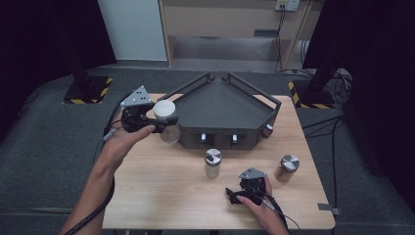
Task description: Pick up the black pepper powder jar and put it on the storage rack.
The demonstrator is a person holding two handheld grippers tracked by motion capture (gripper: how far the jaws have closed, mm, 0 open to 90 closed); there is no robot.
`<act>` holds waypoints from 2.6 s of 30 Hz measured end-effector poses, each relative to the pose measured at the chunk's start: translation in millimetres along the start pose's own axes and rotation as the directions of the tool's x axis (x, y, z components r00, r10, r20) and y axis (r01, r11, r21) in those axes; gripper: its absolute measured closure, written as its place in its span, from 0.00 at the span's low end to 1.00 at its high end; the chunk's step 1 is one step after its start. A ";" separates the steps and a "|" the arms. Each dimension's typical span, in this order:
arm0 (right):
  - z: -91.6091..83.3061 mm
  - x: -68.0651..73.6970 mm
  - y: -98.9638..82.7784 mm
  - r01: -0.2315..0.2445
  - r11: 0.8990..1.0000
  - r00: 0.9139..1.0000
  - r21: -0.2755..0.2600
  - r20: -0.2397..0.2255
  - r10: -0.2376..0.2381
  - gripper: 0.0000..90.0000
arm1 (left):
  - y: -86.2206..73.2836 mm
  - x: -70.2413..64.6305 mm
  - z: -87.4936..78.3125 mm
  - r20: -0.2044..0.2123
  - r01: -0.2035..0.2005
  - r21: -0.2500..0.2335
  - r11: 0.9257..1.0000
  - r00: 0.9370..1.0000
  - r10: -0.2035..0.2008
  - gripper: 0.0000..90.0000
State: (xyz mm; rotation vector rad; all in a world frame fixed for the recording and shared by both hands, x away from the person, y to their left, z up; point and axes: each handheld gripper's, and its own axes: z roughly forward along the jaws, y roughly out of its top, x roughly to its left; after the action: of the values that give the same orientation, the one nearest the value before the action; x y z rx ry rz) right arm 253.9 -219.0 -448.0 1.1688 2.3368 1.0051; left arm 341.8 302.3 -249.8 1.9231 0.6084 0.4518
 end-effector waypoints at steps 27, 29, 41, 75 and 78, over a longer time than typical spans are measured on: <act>0.0 -0.3 -0.1 0.003 1.000 1.000 -0.001 0.000 -0.003 0.01 | 29.2 28.7 38.6 0.013 0.004 -0.017 1.000 1.000 -0.004 0.36; 0.0 -0.3 -0.1 0.003 1.000 1.000 -0.001 0.000 -0.003 0.01 | 30.3 30.7 42.0 0.012 0.005 -0.013 1.000 1.000 -0.005 0.36; 0.0 -0.3 -0.1 0.004 1.000 1.000 -0.001 0.000 -0.004 0.01 | 41.9 41.7 58.7 0.006 0.000 -0.007 1.000 1.000 0.000 0.36; 0.0 -0.3 -0.1 0.003 1.000 1.000 -0.001 0.000 -0.003 0.01 | 32.2 54.6 105.1 0.008 0.028 0.065 0.997 1.000 -0.028 0.36; 0.1 -0.2 -0.2 0.003 1.000 1.000 -0.001 0.000 -0.003 0.01 | 30.1 55.3 108.6 0.013 0.032 0.067 0.997 0.999 -0.033 0.36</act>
State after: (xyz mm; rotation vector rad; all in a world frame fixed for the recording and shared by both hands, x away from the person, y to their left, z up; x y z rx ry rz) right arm 254.0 -219.2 -448.1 1.1644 2.3369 1.0056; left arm 453.2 246.2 -264.1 1.9754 0.6520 0.4018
